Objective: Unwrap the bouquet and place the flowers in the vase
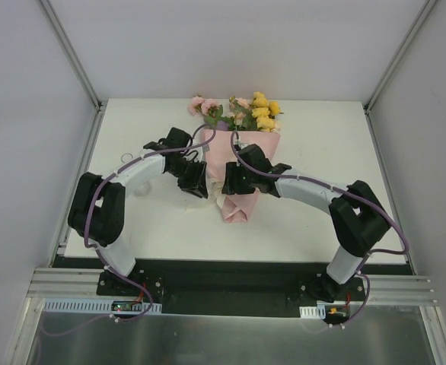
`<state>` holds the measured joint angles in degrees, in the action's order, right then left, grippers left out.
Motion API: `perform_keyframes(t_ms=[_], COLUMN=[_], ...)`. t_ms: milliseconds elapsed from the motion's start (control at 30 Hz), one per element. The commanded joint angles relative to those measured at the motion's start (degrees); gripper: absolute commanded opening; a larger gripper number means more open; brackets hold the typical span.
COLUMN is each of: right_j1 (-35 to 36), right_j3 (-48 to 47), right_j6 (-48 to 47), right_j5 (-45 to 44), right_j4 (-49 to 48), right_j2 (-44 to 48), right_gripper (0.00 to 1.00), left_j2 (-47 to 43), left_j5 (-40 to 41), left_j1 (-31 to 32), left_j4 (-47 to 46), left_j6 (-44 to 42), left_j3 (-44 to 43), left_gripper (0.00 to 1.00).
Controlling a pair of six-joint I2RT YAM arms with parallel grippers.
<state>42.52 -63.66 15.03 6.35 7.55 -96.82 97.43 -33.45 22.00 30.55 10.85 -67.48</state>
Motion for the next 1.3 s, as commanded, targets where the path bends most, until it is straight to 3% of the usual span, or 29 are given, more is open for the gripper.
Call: perform_keyframes(t_ms=[0,133,367,700,933,1267], right_j1=[1.2,2.7,3.4,3.7,4.1,4.6], right_j3=[-1.8,0.0,1.4,0.4,0.8,1.2], right_j6=[3.7,3.3,5.2,8.1,10.9,12.0], right_j5=[-1.3,-3.2,-2.7,-5.7,-7.8,-8.9], right_j4=[-5.3,-5.1,-6.8,-7.2,-7.3,-8.3], right_j2=[-0.6,-0.5,-1.0,-2.3,-2.2,-3.0], right_gripper=[0.49,0.49,0.45,0.37,0.42,0.4], left_j2=[1.5,5.4,9.2,11.3,11.7,12.3], left_j5=[5.1,5.1,6.7,8.6,9.8,10.5], left_j1=[0.2,0.2,0.2,0.3,0.6,0.9], left_j4=[-1.1,-1.4,-2.0,-2.1,-2.0,-2.0], left_j6=[0.7,1.8,3.5,4.2,4.8,5.1], left_j3=[-0.4,-1.2,-2.0,-1.7,-1.7,-1.9], left_gripper=[0.23,0.11,0.0,0.0,0.0,0.0])
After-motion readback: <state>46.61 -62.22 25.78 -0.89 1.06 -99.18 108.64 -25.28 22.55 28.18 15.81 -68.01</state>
